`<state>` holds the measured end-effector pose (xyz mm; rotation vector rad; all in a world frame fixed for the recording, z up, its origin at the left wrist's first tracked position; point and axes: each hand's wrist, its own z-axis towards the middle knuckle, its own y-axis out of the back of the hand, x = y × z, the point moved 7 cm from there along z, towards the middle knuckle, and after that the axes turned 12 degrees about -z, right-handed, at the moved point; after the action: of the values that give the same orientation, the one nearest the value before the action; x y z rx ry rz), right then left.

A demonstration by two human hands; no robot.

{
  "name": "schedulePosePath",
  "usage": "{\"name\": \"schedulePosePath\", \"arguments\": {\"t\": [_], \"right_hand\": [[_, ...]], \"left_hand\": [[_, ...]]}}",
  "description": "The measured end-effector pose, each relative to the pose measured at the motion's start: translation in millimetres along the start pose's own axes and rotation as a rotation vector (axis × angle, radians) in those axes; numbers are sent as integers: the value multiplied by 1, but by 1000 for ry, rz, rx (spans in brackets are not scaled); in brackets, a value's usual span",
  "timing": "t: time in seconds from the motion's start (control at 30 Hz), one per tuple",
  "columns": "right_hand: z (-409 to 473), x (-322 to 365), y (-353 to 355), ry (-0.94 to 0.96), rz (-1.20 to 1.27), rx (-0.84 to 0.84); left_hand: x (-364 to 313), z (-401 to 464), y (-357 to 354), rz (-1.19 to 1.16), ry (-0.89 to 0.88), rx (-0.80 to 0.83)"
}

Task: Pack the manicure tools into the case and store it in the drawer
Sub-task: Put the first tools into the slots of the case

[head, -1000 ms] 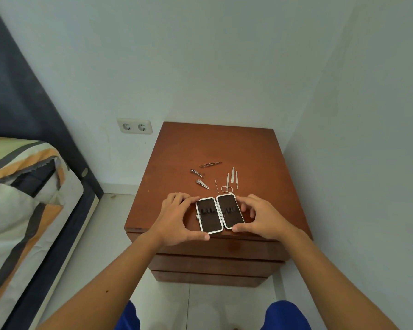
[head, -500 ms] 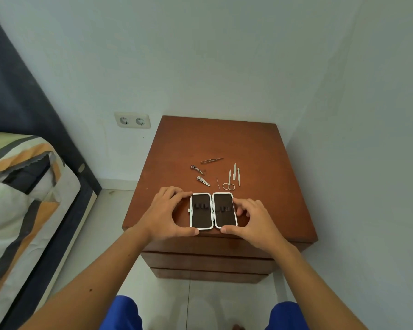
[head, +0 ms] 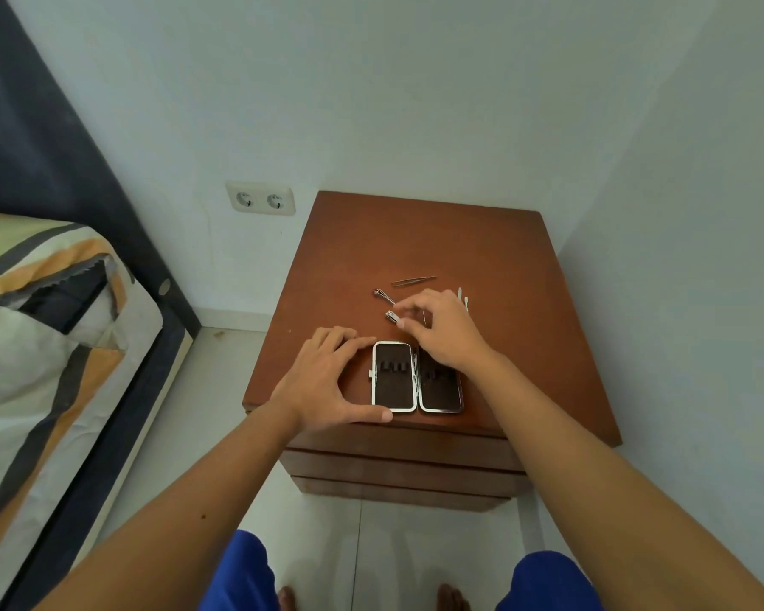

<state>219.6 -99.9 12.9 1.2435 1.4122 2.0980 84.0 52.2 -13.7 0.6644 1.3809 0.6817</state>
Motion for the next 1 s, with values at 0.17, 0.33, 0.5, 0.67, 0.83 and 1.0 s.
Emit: {"name": "schedulePosePath", "arguments": {"t": [0.17,0.33,0.5,0.67,0.83,1.0], "right_hand": [[24,6,-9,66,-108,115],[29,-1,-17,85,-118,188],[32,-4,-15,64,-60,190],[30,-5,-4,-7,72,151],[11,3,6,-54,319,67],[-10,5,-13,-75,331,103]], "left_hand": [[2,0,-1,13,3,9],[1,0,-1,8,16,12],[-2,0,0,17,6,14],[-3,-1,1,11,1,11],[-3,-1,2,-5,8,8],[-5,-1,2,-2,1,-5]]}}
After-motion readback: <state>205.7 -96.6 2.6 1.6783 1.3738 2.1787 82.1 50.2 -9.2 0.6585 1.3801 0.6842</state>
